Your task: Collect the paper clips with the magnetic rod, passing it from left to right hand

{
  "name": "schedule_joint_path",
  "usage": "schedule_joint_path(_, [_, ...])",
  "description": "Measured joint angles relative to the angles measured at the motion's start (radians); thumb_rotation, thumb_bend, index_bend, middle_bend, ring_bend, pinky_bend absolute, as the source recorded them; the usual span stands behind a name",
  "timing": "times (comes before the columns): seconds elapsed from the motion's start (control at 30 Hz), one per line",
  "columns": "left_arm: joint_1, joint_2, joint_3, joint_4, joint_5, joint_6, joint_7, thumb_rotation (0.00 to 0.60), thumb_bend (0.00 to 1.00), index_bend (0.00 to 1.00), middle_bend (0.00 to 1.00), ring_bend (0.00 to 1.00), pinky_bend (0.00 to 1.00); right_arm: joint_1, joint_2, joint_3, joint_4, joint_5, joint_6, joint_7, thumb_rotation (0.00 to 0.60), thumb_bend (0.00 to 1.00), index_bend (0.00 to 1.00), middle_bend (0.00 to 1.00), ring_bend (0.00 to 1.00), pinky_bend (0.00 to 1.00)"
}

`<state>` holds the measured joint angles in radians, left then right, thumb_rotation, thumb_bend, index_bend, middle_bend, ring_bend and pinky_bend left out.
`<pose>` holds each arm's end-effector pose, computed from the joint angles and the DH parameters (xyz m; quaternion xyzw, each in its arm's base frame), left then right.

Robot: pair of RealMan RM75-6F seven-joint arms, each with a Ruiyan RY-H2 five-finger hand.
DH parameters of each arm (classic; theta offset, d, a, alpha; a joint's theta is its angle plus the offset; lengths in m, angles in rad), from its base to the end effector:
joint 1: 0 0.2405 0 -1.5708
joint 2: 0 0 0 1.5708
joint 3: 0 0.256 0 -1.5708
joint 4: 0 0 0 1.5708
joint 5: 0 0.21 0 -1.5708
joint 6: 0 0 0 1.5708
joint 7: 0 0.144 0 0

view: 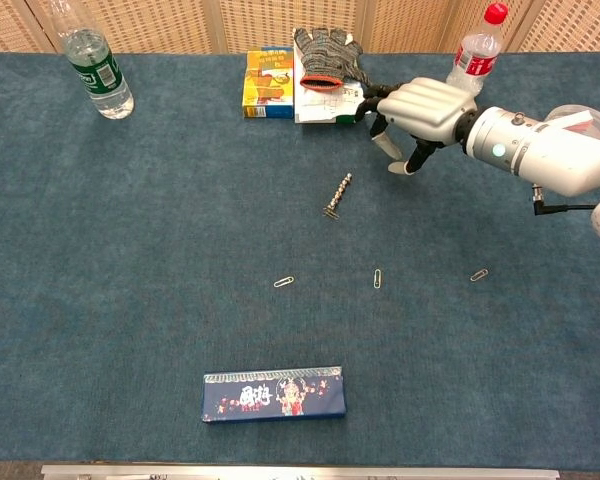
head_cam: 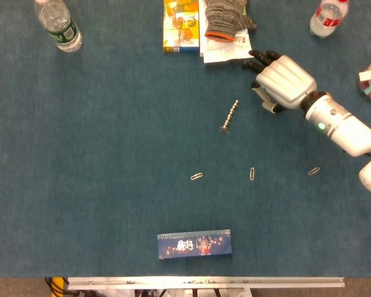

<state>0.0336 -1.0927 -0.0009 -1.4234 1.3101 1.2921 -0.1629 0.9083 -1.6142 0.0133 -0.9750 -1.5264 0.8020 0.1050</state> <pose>-0.4066 0.1204 0.1769 -0.5281 -0.5097 -0.2412 0.6350 -0.1757 -0.3988 -0.0308 0.8484 -0.2511 0.3003 0.3564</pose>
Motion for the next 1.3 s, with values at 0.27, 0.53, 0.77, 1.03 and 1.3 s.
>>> schedule_joint_path(0.27, [0.002,-0.002,0.000,0.002,-0.003,0.000,-0.001,0.600,0.36,0.08,0.00,0.00,0.00,0.024,-0.010,-0.001,-0.001,-0.002,-0.051,-0.009,0.600,0.14,0.57,0.18,0.04,0.16])
schedule_joint_path(0.53, [0.007,-0.005,0.001,0.007,-0.005,0.003,-0.009,0.600,0.36,0.08,0.00,0.00,0.00,0.063,-0.020,0.005,0.008,0.006,-0.125,0.022,0.600,0.25,0.56,0.15,0.01,0.15])
schedule_joint_path(0.77, [0.010,-0.007,0.002,0.009,-0.005,0.006,-0.010,0.600,0.36,0.08,0.00,0.00,0.00,0.106,-0.041,0.006,0.041,-0.006,-0.170,0.053,0.600,0.35,0.55,0.13,0.00,0.13])
schedule_joint_path(1.03, [0.013,-0.009,0.002,0.012,-0.004,0.007,-0.014,0.600,0.36,0.08,0.00,0.00,0.00,0.128,-0.062,-0.002,0.066,-0.019,-0.189,0.066,0.600,0.34,0.53,0.11,0.00,0.11])
schedule_joint_path(1.3, [0.016,-0.012,0.004,0.015,-0.001,0.010,-0.020,0.600,0.36,0.08,0.00,0.00,0.00,0.134,-0.071,-0.007,0.077,-0.017,-0.197,0.044,0.600,0.21,0.49,0.07,0.00,0.09])
